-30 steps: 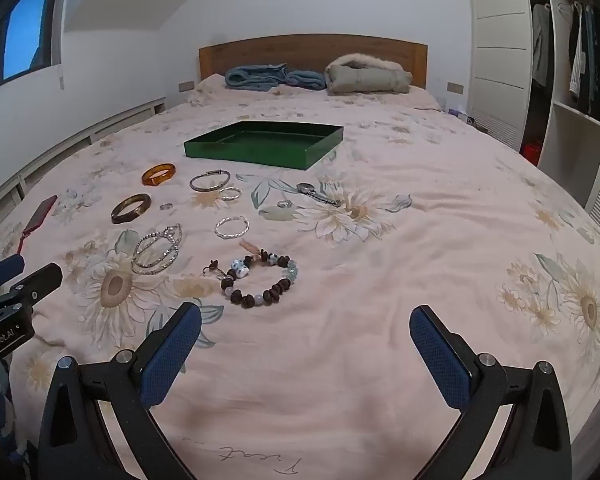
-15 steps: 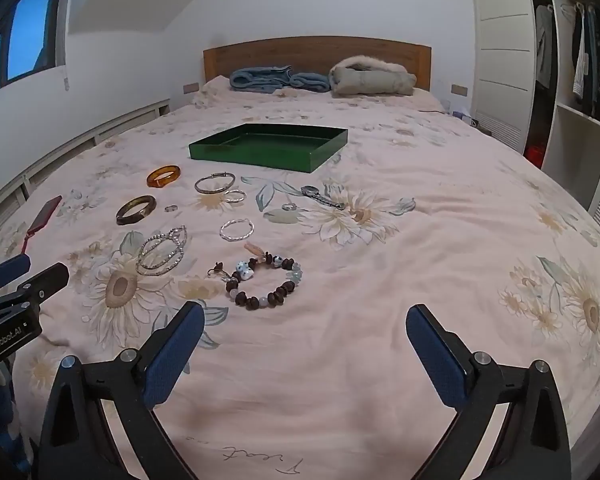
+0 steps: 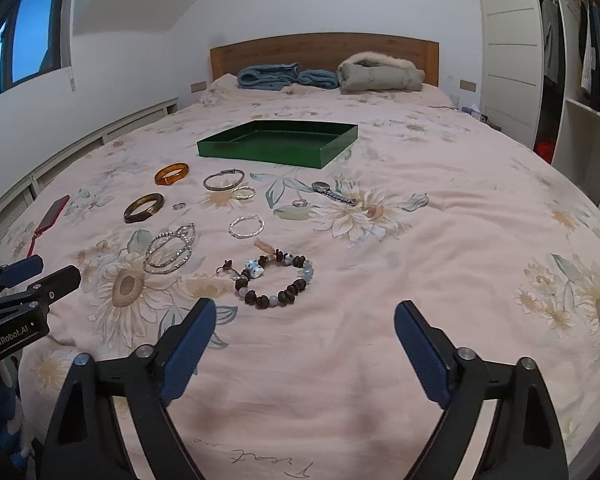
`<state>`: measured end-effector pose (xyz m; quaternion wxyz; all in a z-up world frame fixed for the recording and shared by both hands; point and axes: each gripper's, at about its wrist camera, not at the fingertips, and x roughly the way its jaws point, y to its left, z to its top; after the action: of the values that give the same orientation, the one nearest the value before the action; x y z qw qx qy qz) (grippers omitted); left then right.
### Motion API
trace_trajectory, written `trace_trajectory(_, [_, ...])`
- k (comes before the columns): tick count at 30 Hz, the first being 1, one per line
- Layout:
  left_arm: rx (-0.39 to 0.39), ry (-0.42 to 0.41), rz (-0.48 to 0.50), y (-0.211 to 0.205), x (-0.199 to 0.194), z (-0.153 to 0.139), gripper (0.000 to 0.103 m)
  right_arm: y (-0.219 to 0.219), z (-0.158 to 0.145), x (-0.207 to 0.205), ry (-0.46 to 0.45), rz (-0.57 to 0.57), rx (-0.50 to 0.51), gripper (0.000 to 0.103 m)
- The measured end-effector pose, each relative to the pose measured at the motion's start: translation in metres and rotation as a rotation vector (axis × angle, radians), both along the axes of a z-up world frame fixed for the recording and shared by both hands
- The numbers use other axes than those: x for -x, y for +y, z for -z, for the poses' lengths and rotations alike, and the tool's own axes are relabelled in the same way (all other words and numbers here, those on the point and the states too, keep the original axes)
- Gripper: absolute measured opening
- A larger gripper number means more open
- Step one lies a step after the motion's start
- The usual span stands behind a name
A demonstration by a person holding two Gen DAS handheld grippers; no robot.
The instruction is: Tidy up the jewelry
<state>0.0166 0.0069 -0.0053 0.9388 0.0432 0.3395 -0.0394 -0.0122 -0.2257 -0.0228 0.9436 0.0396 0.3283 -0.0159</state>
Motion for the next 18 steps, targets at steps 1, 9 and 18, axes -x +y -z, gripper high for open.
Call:
trace_trajectory(1, [0.002, 0.0, -0.001, 0.0008, -0.0006, -0.0001, 0.072, -0.0003, 0.0004, -0.0005, 0.001, -0.001, -0.004, 0.087])
trace_trajectory(9, [-0.021, 0.012, -0.002, -0.0025, -0.0059, -0.0006, 0.072, -0.0006, 0.0016, -0.0049, 0.006, -0.01, -0.013, 0.087])
trace_trajectory(18, [-0.059, -0.003, -0.002, -0.0018, -0.0085, -0.0045, 0.072, 0.0041, 0.0024, -0.0098, 0.019, -0.019, -0.009, 0.087])
